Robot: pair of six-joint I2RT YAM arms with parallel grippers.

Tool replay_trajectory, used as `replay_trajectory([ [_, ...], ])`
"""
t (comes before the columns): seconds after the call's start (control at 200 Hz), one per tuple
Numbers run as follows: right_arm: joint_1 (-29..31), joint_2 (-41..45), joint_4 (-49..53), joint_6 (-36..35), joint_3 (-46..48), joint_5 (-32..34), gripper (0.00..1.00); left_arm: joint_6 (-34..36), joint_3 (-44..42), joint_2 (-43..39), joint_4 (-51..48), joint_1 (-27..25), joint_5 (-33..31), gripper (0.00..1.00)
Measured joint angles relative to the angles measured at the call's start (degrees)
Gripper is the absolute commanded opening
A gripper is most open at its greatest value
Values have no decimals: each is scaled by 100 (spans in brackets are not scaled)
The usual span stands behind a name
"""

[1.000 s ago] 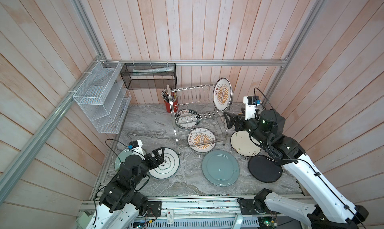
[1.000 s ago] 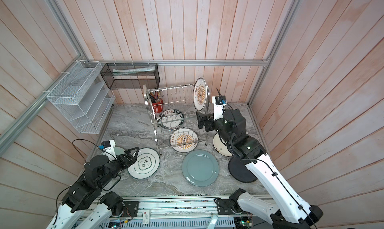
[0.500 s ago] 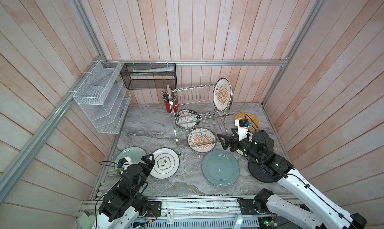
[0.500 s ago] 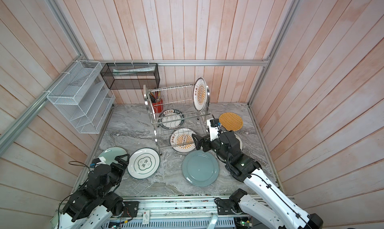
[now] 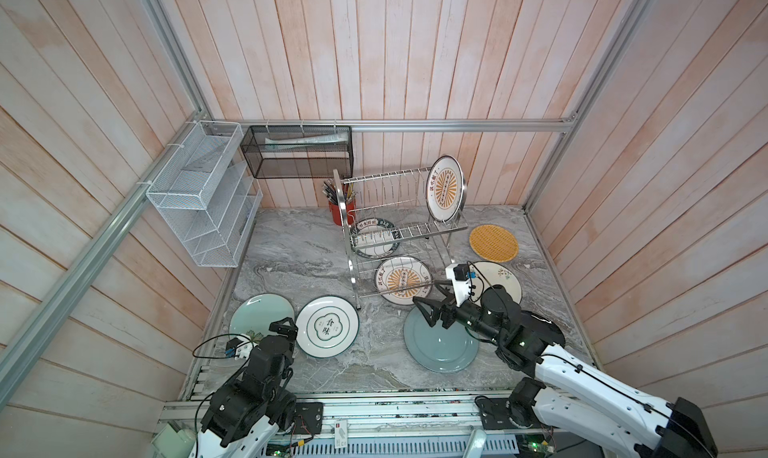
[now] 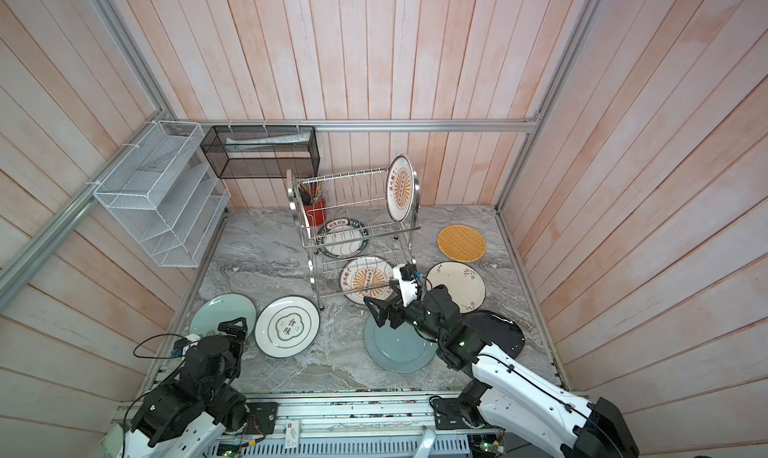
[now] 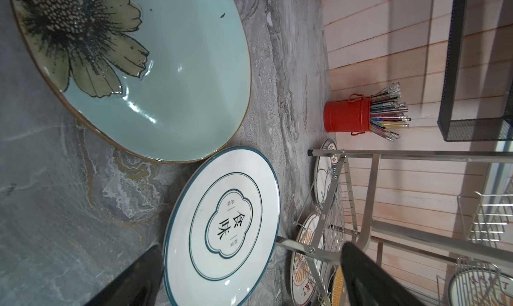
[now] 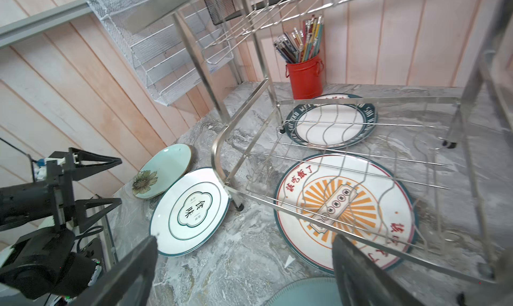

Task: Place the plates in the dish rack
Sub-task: 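Open the right gripper and draw it back toward the teal plate, then grasp the rim of the pale green flower plate with the left gripper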

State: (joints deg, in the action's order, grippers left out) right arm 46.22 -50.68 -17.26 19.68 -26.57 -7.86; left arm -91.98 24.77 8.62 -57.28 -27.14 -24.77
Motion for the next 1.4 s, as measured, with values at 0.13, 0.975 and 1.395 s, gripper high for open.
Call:
replay_trajectory([
  [0.13,214,-127,-350,-22,243,96,98,-330,-39,271,-26,2,-87,100],
  [0.975,225,-1036,-1377,4,490,-243,98,-833,-1478,2210,3202,2039,953,91],
  [1.395,264,-1038,-1425,-20,490,-271,98,-1093,-2166,2354,4857,2911,1397,66],
])
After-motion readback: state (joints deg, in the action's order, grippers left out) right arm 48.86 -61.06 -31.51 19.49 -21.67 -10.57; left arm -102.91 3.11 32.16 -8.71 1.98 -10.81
